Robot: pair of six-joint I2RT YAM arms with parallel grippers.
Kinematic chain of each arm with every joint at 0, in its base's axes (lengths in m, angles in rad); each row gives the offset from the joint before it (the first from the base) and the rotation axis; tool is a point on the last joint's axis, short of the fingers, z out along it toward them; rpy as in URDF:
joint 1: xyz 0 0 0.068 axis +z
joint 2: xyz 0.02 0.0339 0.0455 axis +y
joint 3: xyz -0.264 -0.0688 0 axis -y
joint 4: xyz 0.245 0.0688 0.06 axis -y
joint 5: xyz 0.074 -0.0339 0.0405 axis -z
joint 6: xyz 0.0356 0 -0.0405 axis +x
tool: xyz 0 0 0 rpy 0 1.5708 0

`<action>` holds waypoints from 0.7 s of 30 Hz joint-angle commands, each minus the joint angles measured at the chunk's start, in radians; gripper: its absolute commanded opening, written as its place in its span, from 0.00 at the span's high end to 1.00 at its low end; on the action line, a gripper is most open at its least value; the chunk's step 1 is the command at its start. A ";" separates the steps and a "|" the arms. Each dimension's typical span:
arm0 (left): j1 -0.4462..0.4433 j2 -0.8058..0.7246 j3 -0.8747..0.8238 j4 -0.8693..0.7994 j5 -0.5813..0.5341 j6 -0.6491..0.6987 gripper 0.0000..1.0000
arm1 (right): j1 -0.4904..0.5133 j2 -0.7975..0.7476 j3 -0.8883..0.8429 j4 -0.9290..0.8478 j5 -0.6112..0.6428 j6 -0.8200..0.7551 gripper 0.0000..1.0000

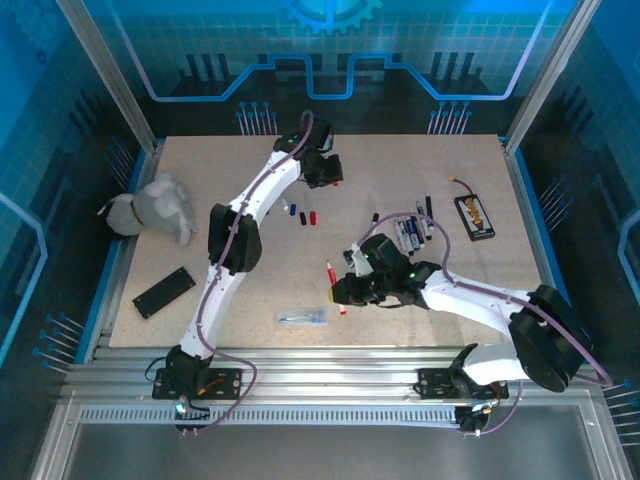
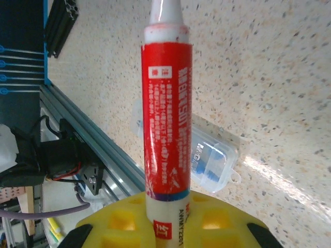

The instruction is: Open the pen caps

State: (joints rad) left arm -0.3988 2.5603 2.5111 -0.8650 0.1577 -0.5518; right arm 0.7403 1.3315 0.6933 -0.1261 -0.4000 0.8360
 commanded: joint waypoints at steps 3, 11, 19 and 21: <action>-0.027 -0.094 -0.127 0.025 -0.044 0.020 1.00 | -0.103 -0.023 0.053 -0.203 0.119 -0.069 1.00; -0.041 -0.189 -0.338 0.046 -0.111 0.078 1.00 | -0.266 0.058 0.203 -0.400 0.352 -0.238 1.00; -0.044 -0.198 -0.432 0.038 -0.164 0.109 1.00 | -0.303 0.258 0.391 -0.532 0.565 -0.376 1.00; -0.044 -0.195 -0.440 0.033 -0.175 0.115 0.97 | -0.312 0.297 0.412 -0.529 0.570 -0.386 1.00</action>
State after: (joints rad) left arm -0.4435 2.4088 2.0907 -0.8276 0.0238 -0.4683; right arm 0.4477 1.5806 1.0679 -0.5797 0.0902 0.5125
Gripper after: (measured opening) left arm 0.120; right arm 0.130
